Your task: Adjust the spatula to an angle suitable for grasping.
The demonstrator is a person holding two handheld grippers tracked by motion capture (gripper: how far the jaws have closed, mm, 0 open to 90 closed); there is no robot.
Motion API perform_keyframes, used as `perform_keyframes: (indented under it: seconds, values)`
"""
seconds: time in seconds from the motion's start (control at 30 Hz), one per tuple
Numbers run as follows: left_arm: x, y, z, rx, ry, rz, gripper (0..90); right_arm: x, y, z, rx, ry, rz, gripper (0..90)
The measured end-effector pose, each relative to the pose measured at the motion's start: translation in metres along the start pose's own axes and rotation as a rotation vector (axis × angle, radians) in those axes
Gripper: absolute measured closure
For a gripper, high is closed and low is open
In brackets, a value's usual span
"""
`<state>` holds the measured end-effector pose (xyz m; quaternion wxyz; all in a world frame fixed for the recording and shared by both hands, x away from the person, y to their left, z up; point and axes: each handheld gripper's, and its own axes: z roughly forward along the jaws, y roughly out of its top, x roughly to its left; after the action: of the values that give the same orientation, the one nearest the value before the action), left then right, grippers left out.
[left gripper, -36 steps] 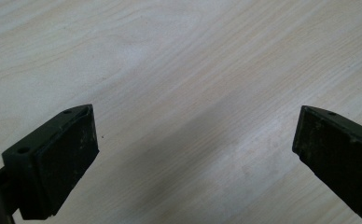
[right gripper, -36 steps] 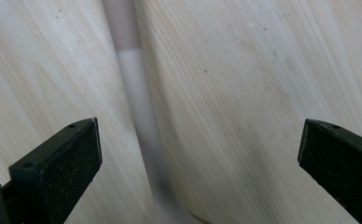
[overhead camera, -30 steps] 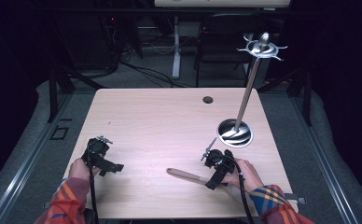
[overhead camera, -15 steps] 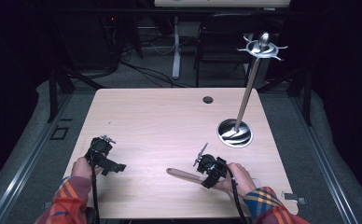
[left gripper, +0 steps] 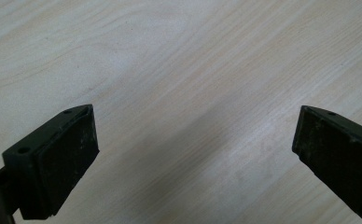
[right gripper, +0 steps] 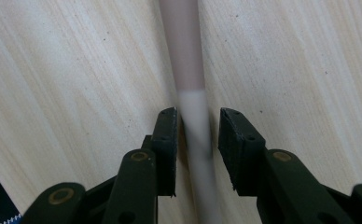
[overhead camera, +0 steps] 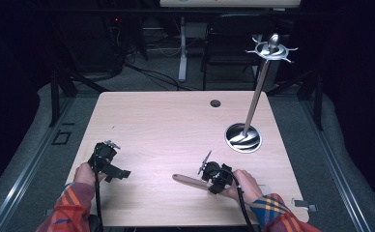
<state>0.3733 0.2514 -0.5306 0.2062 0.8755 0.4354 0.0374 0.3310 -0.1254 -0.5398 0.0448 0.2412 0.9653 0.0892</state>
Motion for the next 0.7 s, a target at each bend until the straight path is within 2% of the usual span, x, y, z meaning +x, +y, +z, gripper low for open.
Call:
perform_keyframes:
  seconds: [0.17,0.3,0.37,0.4,0.7]
  values:
    - [-0.0004,0.0001,-0.0003,0.001,0.003,0.001,0.3,0.0022,0.0004,0.0009,-0.005,-0.010,-0.012,72.8]
    - [-0.0003,0.0001,-0.0003,0.001,0.002,0.001,0.3,0.0025,0.0003,0.0023,0.008,-0.009,-0.019,69.9]
    - [-0.0006,0.0002,0.0000,0.002,0.003,0.001,0.3,0.0034,0.0009,0.0030,0.016,-0.017,-0.029,74.4]
    - [-0.0006,0.0002,0.0000,0.002,0.002,0.001,0.3,0.0044,0.0013,0.0029,0.022,-0.032,-0.038,74.7]
    - [-0.0007,0.0001,0.0006,0.003,0.001,0.000,0.3,0.0079,0.0013,0.0038,0.014,-0.057,-0.062,76.1]
